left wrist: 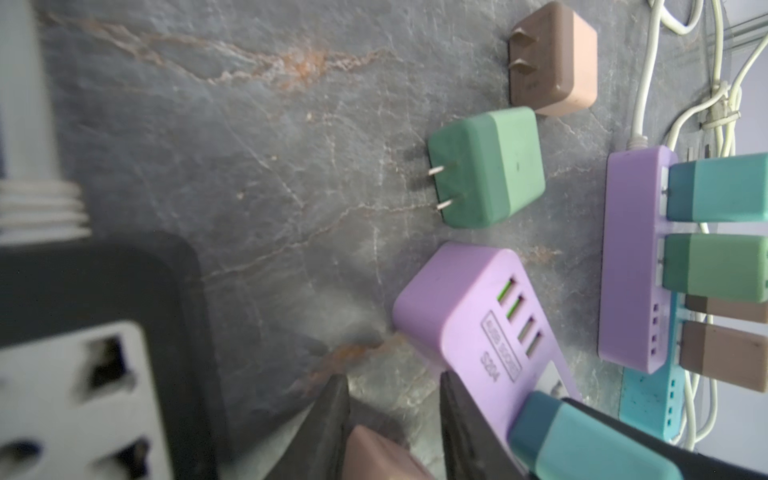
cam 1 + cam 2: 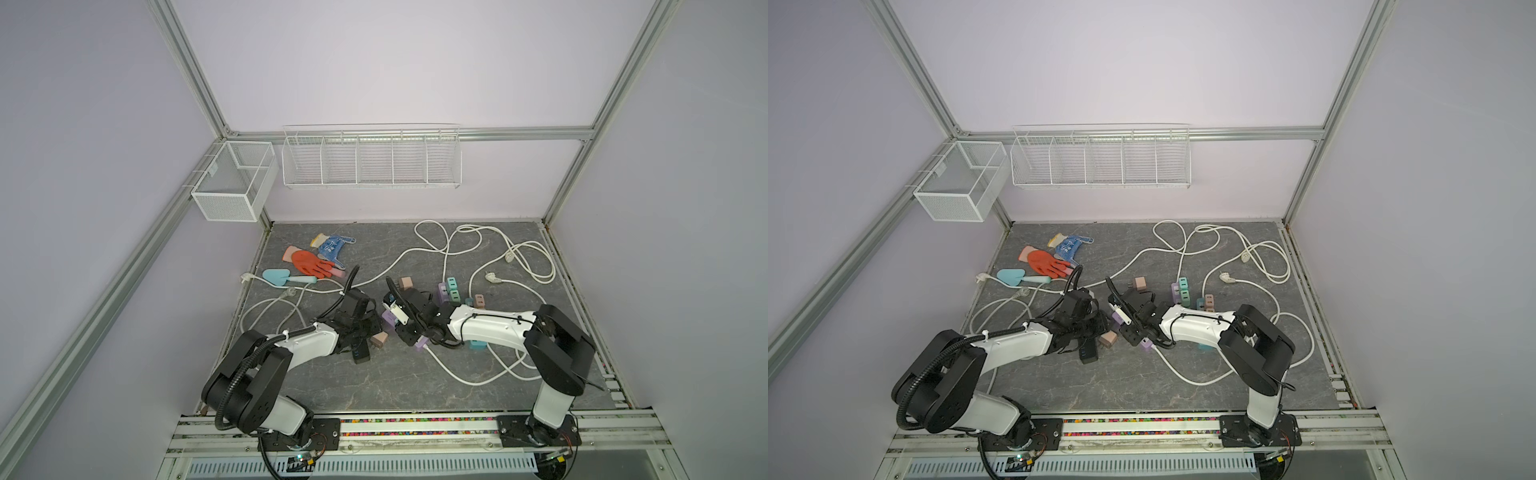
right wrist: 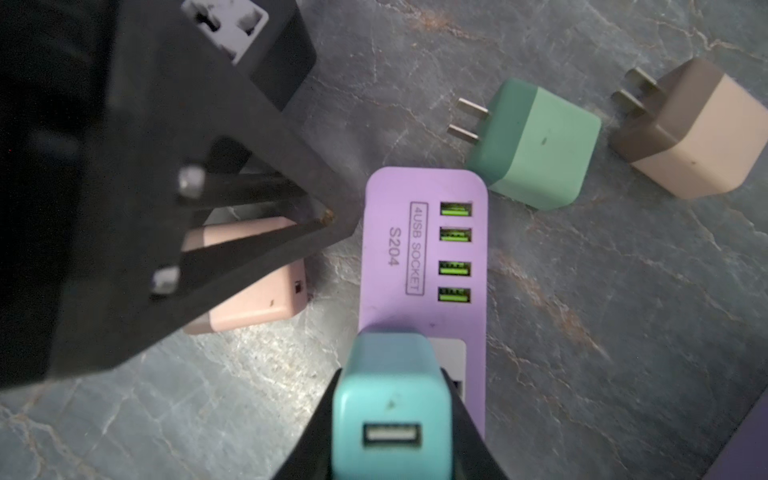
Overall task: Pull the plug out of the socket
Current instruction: 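Close the right gripper on the teal adapter while the left holds the strip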
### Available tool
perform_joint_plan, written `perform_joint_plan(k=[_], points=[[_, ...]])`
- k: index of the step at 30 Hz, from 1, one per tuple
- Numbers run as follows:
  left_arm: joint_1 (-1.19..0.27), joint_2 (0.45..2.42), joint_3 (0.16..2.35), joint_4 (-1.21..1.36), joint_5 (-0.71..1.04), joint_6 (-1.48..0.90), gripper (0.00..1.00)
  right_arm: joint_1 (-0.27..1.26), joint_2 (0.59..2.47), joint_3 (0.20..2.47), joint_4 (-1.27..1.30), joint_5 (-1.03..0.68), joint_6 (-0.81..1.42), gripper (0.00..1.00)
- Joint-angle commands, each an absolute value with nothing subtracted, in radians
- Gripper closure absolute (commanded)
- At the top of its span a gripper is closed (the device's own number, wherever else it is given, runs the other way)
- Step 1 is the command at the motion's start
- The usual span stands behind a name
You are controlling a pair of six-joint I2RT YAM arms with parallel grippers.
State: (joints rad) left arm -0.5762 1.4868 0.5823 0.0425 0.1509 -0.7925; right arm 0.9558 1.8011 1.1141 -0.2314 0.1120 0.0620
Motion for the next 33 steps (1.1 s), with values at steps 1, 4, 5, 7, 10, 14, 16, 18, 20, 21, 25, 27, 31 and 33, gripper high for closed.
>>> perform_joint_plan(k=[1,4,5,7,10,14,16,18,20,21,25,27,31,33], points=[[-0.572,1.513,0.589,0.122,0.149,-0.818,0.62,0.959,1.789,1.116,-0.209,0.1,0.08,0.8],[-0.572,1.531,0.595,0.146,0.157,-0.823,0.62,0.96,1.791,1.115,-0.202,0.101,0.093,0.81],[-0.571,1.537,0.595,0.16,0.171,-0.821,0.62,0.959,1.795,1.119,-0.205,0.103,0.098,0.81],[-0.571,1.54,0.585,0.195,0.194,-0.83,0.63,0.959,1.806,1.132,-0.215,0.107,0.105,0.81],[-0.571,1.52,0.563,0.215,0.186,-0.841,0.63,0.959,1.813,1.138,-0.226,0.122,0.118,0.81],[-0.563,1.495,0.558,0.231,0.174,-0.861,0.63,0.959,1.826,1.152,-0.235,0.131,0.13,0.81],[-0.563,1.488,0.549,0.25,0.179,-0.87,0.63,0.959,1.832,1.161,-0.247,0.144,0.134,0.82],[-0.563,1.487,0.554,0.247,0.181,-0.865,0.63,0.959,1.83,1.161,-0.247,0.147,0.135,0.82],[-0.564,1.491,0.554,0.262,0.191,-0.87,0.63,0.958,1.831,1.167,-0.253,0.148,0.137,0.82],[-0.563,1.5,0.554,0.276,0.196,-0.873,0.63,0.958,1.833,1.17,-0.256,0.147,0.139,0.82],[-0.563,1.552,0.566,0.272,0.205,-0.883,0.64,0.957,1.829,1.169,-0.256,0.145,0.152,0.82],[-0.563,1.57,0.565,0.282,0.21,-0.885,0.64,0.957,1.829,1.167,-0.258,0.147,0.152,0.82],[-0.564,1.59,0.573,0.246,0.207,-0.877,0.64,0.958,1.825,1.169,-0.261,0.148,0.151,0.82],[-0.566,1.598,0.577,0.207,0.195,-0.867,0.64,0.958,1.818,1.167,-0.259,0.144,0.153,0.82]])
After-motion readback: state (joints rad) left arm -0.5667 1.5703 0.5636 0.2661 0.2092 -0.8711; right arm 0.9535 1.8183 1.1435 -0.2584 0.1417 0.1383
